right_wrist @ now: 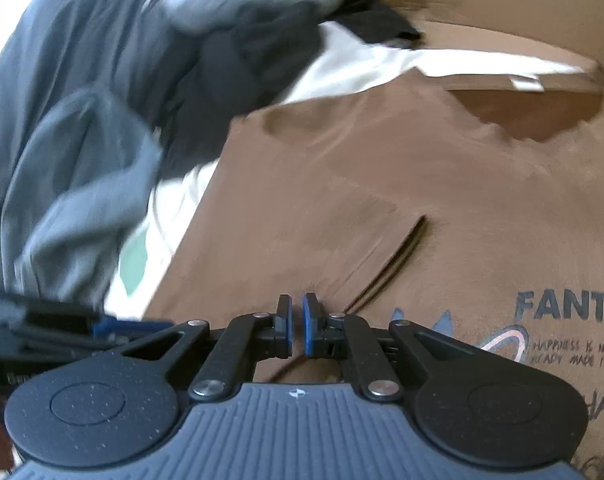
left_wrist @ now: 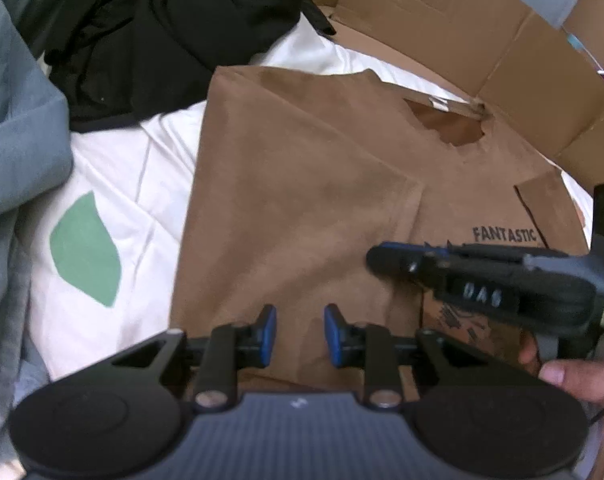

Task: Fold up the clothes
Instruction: 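Lift both open tools above the T-shirt, viewing the folded shirt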

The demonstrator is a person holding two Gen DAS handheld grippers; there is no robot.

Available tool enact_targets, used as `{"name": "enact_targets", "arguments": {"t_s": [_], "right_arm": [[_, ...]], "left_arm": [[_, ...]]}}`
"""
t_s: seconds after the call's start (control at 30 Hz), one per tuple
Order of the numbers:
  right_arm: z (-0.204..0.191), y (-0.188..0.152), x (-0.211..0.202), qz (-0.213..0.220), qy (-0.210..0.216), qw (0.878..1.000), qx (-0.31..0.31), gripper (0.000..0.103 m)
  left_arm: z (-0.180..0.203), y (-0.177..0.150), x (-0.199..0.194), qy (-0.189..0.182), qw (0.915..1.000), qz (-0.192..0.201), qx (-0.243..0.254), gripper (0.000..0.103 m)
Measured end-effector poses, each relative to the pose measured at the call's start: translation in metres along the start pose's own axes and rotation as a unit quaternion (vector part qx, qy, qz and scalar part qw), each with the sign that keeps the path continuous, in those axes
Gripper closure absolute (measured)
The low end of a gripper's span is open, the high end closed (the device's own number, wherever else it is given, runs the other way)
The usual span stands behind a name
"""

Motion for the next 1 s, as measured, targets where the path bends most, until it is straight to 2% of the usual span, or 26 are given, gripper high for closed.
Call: {"name": "enact_targets", "arguments": {"t_s": [0.13,0.3,0.37,0.43,0.5,0.63,0.73,0.8,0.9,1.0], "right_arm": [[-0.008,-0.002,-0.002,-0.017,0.004,0.998,-0.057,0.096],[-0.027,0.000,-0.014,-0.052,0.018,0.986,-0.160,0.068],[-0.034,0.002,-0.026,-0.071,0.038,0.977,-0.200,0.065],[-0.030,0.011,-0.043,-0.071,0.036,0.977,-0.200,0.063],[-0.023,0.022,-0.061,-0.067,0.028,0.979,-0.190,0.054],[-0.010,0.045,-0.096,-0.059,0.012,0.984,-0.170,0.053],[0.000,0.062,-0.123,-0.053,0.001,0.986,-0.156,0.053],[-0.001,0.076,-0.149,-0.045,-0.005,0.988,-0.149,0.053],[-0.006,0.098,-0.192,-0.031,-0.012,0.989,-0.142,0.053],[-0.011,0.120,-0.235,-0.017,-0.020,0.991,-0.134,0.053]], "left_arm": [[0.005,-0.011,-0.005,-0.004,0.9998,0.007,-0.017,0.077],[0.009,-0.030,-0.005,0.002,0.9997,-0.007,-0.024,0.077],[0.009,-0.033,-0.007,0.008,0.9992,-0.009,-0.038,0.077],[0.009,-0.034,-0.011,0.010,0.9985,-0.010,-0.052,0.077],[0.012,-0.031,-0.019,0.006,0.9983,-0.008,-0.058,0.077],[0.015,-0.024,-0.037,0.000,0.9981,-0.003,-0.061,0.074],[0.018,-0.017,-0.055,-0.007,0.9981,-0.006,-0.061,0.055],[0.021,-0.010,-0.071,-0.005,0.9985,-0.001,-0.055,0.038],[0.024,0.002,-0.098,-0.003,0.9987,0.009,-0.051,0.027],[0.024,0.015,-0.128,-0.002,0.9985,0.012,-0.053,0.020]]}}
Point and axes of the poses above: each gripper's, at about its wrist camera, not at the fingertips, and x roughly the way its jaws point, z to its right, y to its top, the point moved 1 cm from there along x, roughly the way its jaws point, and after that the axes turned 12 degrees about z, right-handed, at the moved point
